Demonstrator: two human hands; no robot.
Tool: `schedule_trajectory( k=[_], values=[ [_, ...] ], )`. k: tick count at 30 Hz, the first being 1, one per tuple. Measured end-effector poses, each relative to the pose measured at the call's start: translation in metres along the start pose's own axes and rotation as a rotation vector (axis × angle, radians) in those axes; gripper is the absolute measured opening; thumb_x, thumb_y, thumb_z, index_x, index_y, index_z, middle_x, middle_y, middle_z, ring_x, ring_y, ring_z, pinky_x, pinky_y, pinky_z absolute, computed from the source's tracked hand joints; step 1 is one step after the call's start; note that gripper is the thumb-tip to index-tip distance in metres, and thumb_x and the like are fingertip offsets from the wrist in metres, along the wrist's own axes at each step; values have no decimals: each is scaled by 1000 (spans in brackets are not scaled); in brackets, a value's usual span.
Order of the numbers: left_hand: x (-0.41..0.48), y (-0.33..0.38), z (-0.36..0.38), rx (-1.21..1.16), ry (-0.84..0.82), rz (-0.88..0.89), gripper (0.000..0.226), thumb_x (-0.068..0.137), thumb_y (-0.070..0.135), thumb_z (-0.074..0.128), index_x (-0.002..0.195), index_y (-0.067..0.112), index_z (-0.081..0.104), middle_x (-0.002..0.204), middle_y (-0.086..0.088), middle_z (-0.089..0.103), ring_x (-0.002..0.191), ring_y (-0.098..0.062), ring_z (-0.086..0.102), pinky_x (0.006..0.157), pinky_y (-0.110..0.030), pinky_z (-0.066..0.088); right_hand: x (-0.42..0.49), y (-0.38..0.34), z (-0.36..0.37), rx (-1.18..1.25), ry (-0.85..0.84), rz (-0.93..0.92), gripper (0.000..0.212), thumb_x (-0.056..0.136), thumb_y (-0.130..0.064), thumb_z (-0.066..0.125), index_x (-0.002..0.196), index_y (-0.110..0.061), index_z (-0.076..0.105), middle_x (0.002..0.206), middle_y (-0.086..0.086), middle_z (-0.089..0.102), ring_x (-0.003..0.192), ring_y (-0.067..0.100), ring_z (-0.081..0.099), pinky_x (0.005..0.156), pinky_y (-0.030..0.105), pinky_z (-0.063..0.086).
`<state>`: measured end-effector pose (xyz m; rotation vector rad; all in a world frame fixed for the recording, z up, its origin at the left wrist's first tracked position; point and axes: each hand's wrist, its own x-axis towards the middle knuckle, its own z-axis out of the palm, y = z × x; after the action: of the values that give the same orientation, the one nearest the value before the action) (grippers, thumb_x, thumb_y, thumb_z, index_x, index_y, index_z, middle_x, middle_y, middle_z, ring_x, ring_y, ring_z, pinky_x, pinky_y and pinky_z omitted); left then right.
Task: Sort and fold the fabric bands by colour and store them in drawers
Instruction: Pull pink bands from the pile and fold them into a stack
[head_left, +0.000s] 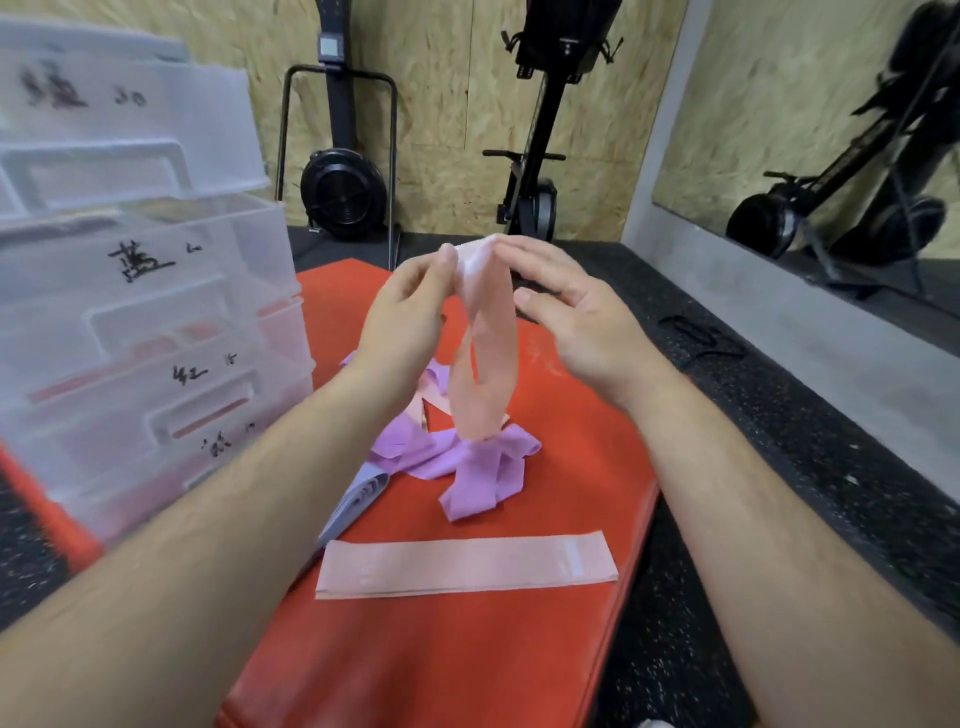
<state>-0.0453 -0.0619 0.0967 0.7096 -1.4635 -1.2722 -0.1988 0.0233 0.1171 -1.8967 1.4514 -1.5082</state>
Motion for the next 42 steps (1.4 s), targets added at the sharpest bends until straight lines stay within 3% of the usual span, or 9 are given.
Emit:
schedule_trajectory(
  k=[6, 10, 17, 21, 23, 25, 30, 35, 42],
  values=[
    [-17, 3, 1, -195, -5, -132, 26, 88, 12, 70, 114, 11, 66, 85, -3, 68, 68, -12, 63, 47, -20, 45, -40, 0, 6, -28, -84, 155, 32, 93, 6, 57, 115, -10, 73, 120, -12, 66, 111, -16, 55, 96, 5, 37],
    [-34, 0, 0, -140, -25, -127, 29, 83, 3, 73, 105, 16, 61, 87, 2, 72, 69, -9, 64, 50, -19, 41, -44, 0, 18, 167, 215, 375, 23, 93, -13, 68, 114, -7, 62, 98, 3, 70, 73, -4, 61, 61, 7, 44],
    [-56, 6, -1, -7, -76, 8, 28, 84, 8, 73, 107, 21, 65, 84, 2, 63, 64, -11, 57, 58, -25, 43, -49, -5, 26, 132, 237, 338, 30, 92, -12, 70, 117, -14, 55, 98, -3, 78, 99, 17, 72, 83, 35, 56],
    [-61, 7, -5, 306, -45, 127, 24, 82, 42, 76, 104, 34, 71, 96, 5, 55, 75, -20, 59, 70, -34, 55, -54, -11, 28, 125, 135, 276, 23, 93, -8, 68, 113, -13, 59, 96, -1, 78, 95, 16, 72, 82, 31, 56],
    [-64, 9, -7, 397, -76, 187, 1, 89, 36, 71, 88, 37, 72, 88, 9, 62, 76, -24, 62, 72, -36, 55, -55, -9, 30, 125, 112, 268, 21, 90, -8, 70, 107, -14, 60, 94, 1, 77, 89, 15, 71, 77, 29, 56],
    [-66, 7, -9, 422, -105, 202, 12, 92, 31, 68, 81, 34, 70, 76, 13, 65, 72, -19, 61, 72, -39, 54, -55, -5, 31, 90, 153, 282, 25, 86, -12, 75, 105, -15, 59, 95, 4, 73, 82, 12, 65, 72, 25, 52],
    [-66, 1, -14, 411, -131, 196, 15, 95, 29, 64, 86, 19, 69, 69, 6, 65, 64, -8, 56, 64, -31, 51, -57, 10, 27, -67, 10, 244, 15, 93, -27, 71, 106, -22, 66, 111, -1, 69, 101, 9, 60, 93, 27, 48],
    [-67, -1, -20, 465, -166, 141, 13, 91, 28, 70, 94, 16, 67, 76, 4, 66, 59, -1, 53, 56, -18, 46, -61, 11, 32, -32, -86, 321, 13, 100, -19, 61, 98, -7, 66, 69, 3, 57, 56, 5, 44, 54, 19, 35],
    [-72, -1, -32, 441, -167, 24, 18, 90, 25, 72, 91, 8, 65, 83, -4, 69, 55, -4, 55, 51, -18, 44, -66, 15, 43, 50, -235, 371, 25, 92, -32, 70, 95, -9, 64, 76, 5, 57, 69, 14, 50, 60, 26, 39]
  ],
)
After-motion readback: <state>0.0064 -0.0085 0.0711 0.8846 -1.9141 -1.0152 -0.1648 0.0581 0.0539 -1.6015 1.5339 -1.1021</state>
